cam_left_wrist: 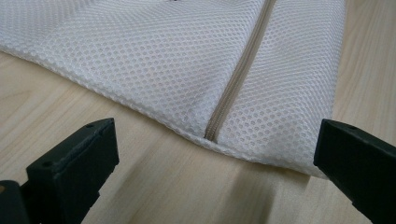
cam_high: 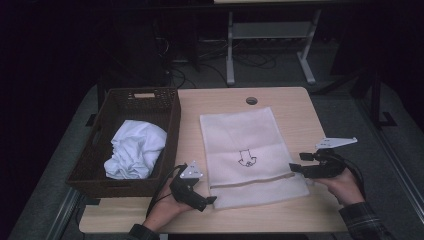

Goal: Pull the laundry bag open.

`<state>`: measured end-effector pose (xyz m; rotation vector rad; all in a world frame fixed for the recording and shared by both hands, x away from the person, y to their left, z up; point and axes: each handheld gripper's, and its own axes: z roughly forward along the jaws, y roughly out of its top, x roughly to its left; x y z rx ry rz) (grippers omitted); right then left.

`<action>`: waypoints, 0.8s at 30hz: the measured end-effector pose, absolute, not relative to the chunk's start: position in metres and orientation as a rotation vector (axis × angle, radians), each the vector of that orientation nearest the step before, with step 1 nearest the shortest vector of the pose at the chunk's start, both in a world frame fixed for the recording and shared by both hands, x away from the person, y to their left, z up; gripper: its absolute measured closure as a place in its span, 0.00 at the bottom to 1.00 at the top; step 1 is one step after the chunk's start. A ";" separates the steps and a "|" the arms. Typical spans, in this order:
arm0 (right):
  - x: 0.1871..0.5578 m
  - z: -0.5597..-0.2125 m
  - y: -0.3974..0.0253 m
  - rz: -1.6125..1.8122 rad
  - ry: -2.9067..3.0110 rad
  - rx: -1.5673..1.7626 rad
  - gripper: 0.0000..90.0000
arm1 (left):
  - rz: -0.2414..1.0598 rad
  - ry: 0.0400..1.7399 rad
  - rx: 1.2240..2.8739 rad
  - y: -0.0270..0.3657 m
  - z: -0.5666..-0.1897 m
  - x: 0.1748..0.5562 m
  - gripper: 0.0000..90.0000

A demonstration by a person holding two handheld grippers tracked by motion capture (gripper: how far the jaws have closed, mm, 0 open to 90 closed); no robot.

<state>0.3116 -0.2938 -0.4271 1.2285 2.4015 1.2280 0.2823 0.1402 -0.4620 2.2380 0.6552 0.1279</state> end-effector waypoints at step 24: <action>0.306 -0.460 -0.317 1.174 2.544 1.211 0.48 | 0.130 0.649 2.247 0.139 -0.462 0.282 0.00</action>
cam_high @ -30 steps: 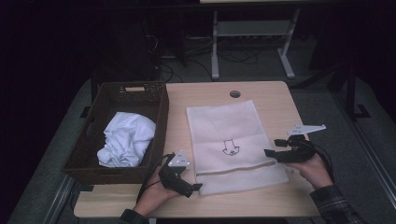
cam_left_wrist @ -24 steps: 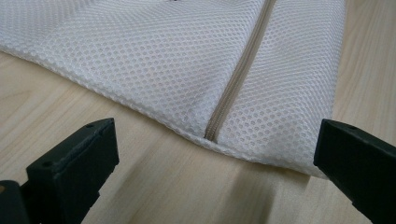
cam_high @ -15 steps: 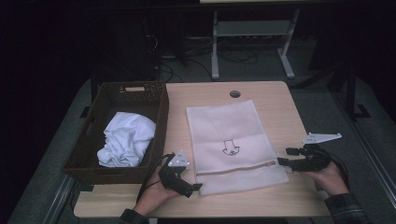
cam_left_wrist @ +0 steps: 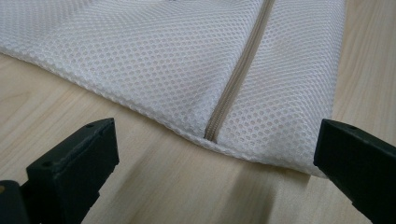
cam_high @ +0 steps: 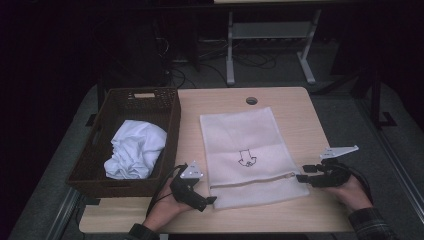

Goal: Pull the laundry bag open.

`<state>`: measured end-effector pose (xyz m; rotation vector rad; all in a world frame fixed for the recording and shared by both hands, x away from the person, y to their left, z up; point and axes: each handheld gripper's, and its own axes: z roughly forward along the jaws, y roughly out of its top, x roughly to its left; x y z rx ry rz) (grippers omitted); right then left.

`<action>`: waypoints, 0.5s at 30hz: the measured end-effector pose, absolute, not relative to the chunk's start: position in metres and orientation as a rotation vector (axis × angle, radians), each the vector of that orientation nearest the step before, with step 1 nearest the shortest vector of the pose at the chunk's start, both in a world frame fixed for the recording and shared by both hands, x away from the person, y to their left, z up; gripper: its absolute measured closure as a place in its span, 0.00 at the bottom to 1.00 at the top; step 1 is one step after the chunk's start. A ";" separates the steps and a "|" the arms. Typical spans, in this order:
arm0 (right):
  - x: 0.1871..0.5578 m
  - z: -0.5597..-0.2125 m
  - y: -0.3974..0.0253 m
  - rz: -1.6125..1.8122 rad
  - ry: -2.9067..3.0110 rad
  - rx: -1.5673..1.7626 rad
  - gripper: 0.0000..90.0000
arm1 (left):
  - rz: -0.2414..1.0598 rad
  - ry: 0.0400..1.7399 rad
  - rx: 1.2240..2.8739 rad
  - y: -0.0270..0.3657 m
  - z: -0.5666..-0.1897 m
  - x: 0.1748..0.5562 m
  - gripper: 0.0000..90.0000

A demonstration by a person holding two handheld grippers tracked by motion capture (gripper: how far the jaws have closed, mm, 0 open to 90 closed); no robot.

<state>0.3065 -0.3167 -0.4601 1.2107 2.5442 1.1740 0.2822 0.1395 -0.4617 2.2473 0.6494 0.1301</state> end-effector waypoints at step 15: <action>0.308 -0.469 -0.305 1.090 2.603 1.094 0.58 | 0.132 0.647 2.251 0.140 -0.461 0.282 0.00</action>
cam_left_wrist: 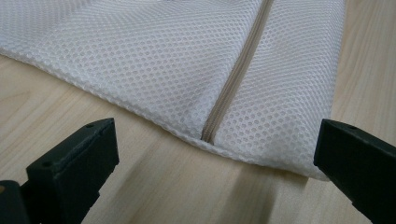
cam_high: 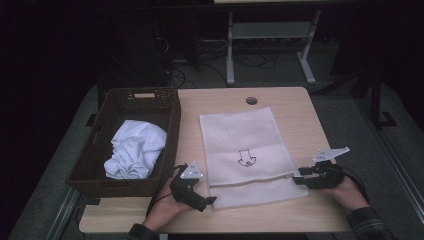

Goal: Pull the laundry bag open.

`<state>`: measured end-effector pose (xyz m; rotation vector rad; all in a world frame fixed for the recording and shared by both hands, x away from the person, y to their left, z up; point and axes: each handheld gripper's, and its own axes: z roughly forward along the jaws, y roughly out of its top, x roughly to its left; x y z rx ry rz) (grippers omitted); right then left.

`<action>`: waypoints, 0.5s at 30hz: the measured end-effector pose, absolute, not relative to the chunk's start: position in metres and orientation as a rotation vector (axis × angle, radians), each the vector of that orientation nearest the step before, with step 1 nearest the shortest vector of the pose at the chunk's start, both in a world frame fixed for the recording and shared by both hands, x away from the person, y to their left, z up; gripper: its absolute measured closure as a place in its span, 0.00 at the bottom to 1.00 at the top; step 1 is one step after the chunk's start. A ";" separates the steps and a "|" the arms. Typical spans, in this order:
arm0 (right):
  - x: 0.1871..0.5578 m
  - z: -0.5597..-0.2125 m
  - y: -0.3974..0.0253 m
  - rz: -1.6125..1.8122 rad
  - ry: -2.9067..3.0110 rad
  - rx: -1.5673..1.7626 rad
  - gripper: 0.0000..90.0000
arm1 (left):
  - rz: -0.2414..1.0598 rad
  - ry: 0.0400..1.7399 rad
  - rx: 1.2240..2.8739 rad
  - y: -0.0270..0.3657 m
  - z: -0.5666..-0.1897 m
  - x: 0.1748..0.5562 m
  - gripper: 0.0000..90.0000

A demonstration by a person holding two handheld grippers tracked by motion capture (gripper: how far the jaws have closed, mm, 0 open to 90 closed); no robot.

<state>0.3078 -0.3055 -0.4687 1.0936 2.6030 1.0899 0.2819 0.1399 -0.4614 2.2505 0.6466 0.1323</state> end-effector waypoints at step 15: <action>0.303 -0.469 -0.297 1.070 2.611 1.029 0.91 | 0.138 0.643 2.255 0.139 -0.462 0.282 0.00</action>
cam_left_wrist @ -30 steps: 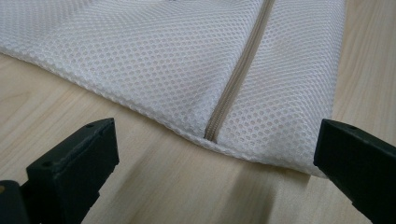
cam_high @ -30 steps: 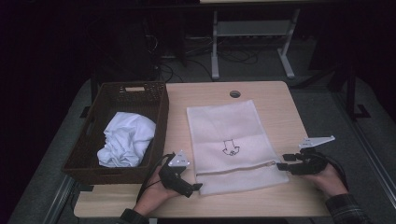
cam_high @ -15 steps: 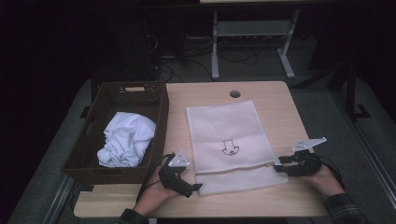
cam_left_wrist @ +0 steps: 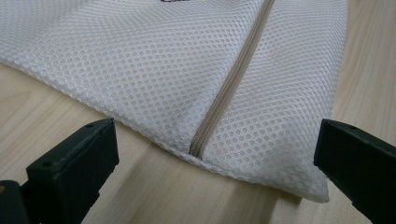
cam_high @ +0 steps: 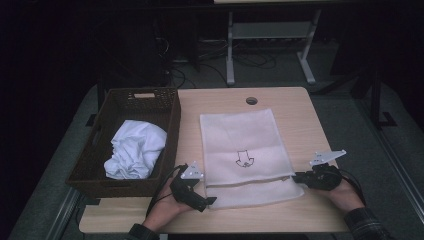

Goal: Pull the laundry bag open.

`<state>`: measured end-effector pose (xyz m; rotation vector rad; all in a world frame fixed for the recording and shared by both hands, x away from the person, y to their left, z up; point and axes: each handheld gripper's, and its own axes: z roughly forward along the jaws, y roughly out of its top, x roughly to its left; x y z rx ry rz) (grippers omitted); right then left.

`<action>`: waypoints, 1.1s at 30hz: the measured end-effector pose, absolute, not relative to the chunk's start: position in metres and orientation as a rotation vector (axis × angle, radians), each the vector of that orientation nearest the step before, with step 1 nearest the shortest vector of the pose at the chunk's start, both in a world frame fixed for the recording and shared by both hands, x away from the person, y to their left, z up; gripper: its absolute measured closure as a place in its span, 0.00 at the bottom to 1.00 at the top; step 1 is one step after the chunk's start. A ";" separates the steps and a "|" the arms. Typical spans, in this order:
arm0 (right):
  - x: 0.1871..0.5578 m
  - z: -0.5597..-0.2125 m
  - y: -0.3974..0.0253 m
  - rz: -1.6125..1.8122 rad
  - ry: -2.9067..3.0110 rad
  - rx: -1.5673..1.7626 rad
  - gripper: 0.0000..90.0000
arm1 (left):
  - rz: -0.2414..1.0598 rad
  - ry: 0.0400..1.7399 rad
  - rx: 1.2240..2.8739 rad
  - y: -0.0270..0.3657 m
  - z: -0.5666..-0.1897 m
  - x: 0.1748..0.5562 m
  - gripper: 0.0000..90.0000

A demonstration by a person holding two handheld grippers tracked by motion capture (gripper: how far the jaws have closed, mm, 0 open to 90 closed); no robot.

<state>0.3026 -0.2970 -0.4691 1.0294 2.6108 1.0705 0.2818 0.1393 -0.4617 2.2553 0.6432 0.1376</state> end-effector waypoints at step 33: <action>0.292 -0.449 -0.268 1.201 2.556 1.061 0.92 | 0.024 0.534 2.142 0.093 -0.433 0.280 0.03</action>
